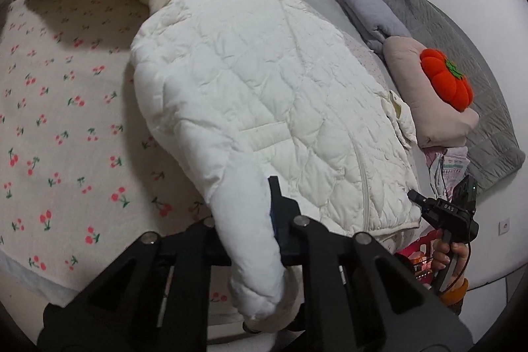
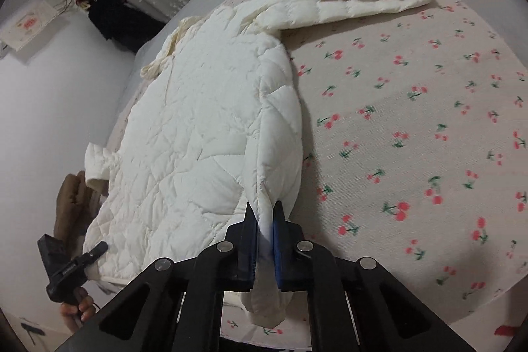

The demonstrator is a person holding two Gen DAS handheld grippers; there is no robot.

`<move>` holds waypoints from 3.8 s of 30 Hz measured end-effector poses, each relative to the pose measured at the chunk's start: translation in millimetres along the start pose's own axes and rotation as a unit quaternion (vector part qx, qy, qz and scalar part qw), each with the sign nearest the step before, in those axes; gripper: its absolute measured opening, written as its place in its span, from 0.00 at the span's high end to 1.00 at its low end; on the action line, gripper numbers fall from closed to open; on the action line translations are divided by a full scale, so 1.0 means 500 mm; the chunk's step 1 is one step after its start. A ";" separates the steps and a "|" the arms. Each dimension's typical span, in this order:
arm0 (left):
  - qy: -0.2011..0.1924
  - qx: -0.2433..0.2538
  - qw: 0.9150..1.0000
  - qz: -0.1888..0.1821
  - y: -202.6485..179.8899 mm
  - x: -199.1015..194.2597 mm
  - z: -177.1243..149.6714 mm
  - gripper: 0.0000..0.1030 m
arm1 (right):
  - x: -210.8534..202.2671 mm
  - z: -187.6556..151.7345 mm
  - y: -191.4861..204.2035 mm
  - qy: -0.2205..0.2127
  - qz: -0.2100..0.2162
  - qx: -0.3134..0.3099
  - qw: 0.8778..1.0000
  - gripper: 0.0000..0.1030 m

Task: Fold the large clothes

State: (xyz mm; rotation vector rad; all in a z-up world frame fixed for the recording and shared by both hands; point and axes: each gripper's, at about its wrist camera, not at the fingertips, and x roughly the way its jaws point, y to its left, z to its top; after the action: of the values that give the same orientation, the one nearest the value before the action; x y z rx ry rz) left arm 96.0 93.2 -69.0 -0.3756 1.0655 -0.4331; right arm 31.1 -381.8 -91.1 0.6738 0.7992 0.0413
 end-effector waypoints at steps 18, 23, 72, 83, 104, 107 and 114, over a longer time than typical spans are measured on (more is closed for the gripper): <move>0.056 0.033 0.988 0.137 0.096 -0.032 -0.112 0.55 | 0.025 -0.076 0.088 0.024 -0.084 -0.094 0.992 0.80; -0.014 0.076 0.973 0.218 0.025 -0.094 -0.066 0.27 | -0.041 -0.013 0.111 -0.063 -0.143 -0.141 0.978 0.42; 0.027 0.428 0.901 0.060 -0.538 0.536 0.392 0.17 | -0.100 0.514 -0.192 -0.141 -0.154 -0.159 0.965 0.22; -0.019 0.303 0.941 0.151 -0.379 0.757 0.557 0.15 | 0.135 0.535 -0.222 -0.055 -0.241 -0.241 0.939 0.63; -0.098 0.135 0.957 0.239 -0.082 0.474 0.748 0.17 | 0.264 0.604 0.282 -0.087 -0.137 -0.291 0.943 0.27; -0.079 0.108 0.964 0.231 -0.016 0.491 0.753 0.17 | 0.371 0.612 0.390 -0.069 -0.113 -0.316 0.939 0.25; -0.081 0.085 0.972 0.204 0.026 0.517 0.750 0.17 | 0.617 0.628 0.514 -0.024 -0.081 -0.292 0.953 0.25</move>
State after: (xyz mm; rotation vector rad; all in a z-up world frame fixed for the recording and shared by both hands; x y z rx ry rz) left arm 541.2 4.5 -106.4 -0.0330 0.9103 -0.1209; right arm 515.6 -262.3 13.6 0.0464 0.7444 0.1070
